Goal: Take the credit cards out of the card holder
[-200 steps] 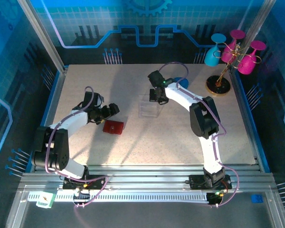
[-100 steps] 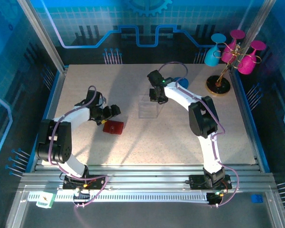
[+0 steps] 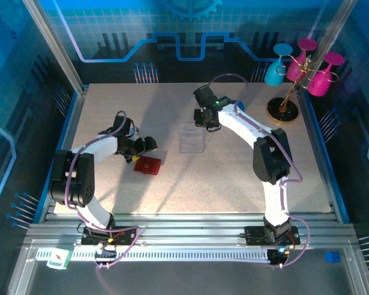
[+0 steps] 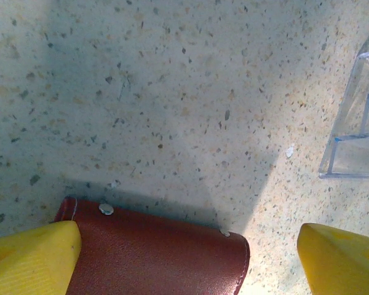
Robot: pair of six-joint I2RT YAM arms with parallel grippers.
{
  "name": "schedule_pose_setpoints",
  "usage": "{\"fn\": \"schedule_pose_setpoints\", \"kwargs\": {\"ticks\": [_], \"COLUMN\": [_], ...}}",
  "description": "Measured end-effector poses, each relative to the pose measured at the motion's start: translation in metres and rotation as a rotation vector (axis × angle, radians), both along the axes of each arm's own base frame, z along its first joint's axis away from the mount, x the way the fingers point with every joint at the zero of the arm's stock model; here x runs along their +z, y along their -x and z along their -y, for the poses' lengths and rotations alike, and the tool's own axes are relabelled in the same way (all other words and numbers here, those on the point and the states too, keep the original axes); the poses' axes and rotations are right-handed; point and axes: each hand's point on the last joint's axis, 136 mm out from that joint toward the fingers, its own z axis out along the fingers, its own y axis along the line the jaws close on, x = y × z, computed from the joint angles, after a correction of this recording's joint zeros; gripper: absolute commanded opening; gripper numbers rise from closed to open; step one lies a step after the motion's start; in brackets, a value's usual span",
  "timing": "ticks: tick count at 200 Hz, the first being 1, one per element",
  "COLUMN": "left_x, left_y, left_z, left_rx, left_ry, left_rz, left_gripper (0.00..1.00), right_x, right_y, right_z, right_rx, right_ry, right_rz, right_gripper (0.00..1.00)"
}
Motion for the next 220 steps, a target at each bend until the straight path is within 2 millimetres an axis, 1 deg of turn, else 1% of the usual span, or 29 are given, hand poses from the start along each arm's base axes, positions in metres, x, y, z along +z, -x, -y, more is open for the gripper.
{"fn": "schedule_pose_setpoints", "kwargs": {"ticks": [14,26,46,59,75,98,109,116,124,131,148,164,174,182,192,220], "left_x": [0.0,0.0,0.002,0.005,0.015,0.026,0.031,0.034,0.036,0.036,0.03,0.017,0.009,0.002,-0.004,-0.01], "left_y": [0.004,0.01,0.023,0.031,0.033,0.026,0.018,0.011,0.003,-0.003,-0.012,-0.011,-0.009,-0.007,-0.005,0.002], "left_z": [0.003,0.005,0.009,0.009,0.009,0.007,0.007,0.008,0.008,0.009,0.009,0.008,0.008,0.008,0.009,0.013], "left_rx": [-0.007,-0.01,-0.012,-0.004,-0.001,-0.001,-0.004,-0.003,-0.009,-0.013,-0.019,-0.024,-0.034,-0.04,-0.045,-0.059], "left_ry": [0.008,0.015,0.025,0.029,0.029,0.016,0.014,0.015,0.012,0.01,-0.002,-0.009,-0.013,-0.014,-0.008,0.021], "left_rz": [-0.005,-0.012,-0.022,-0.026,-0.005,0.025,0.035,0.042,0.046,0.048,0.037,0.002,-0.021,-0.042,-0.061,-0.089], "left_gripper": [0.92,0.91,0.91,0.91,0.9,0.75,0.65,0.6,0.57,0.56,0.56,0.57,0.59,0.63,0.63,0.66], "right_x": [0.01,0.014,0.014,0.011,0.007,0.003,0.001,0.0,-0.002,-0.004,-0.01,-0.017,-0.02,-0.022,-0.023,-0.02], "right_y": [0.008,0.018,0.036,0.051,0.07,0.097,0.11,0.119,0.128,0.136,0.153,0.163,0.166,0.167,0.168,0.167], "right_z": [-0.005,-0.01,-0.016,-0.021,-0.028,-0.039,-0.046,-0.051,-0.057,-0.061,-0.069,-0.07,-0.069,-0.068,-0.067,-0.068], "right_rx": [0.02,0.041,0.078,0.111,0.161,0.237,0.275,0.297,0.325,0.344,0.38,0.387,0.382,0.379,0.378,0.38], "right_ry": [-0.023,-0.043,-0.076,-0.109,-0.151,-0.212,-0.227,-0.236,-0.243,-0.25,-0.26,-0.266,-0.267,-0.267,-0.266,-0.273], "right_rz": [0.009,0.007,-0.016,-0.044,-0.084,-0.128,-0.145,-0.157,-0.168,-0.178,-0.202,-0.223,-0.234,-0.24,-0.243,-0.232], "right_gripper": [0.27,0.28,0.28,0.28,0.29,0.28,0.28,0.27,0.27,0.27,0.27,0.27,0.27,0.27,0.28,0.28]}}
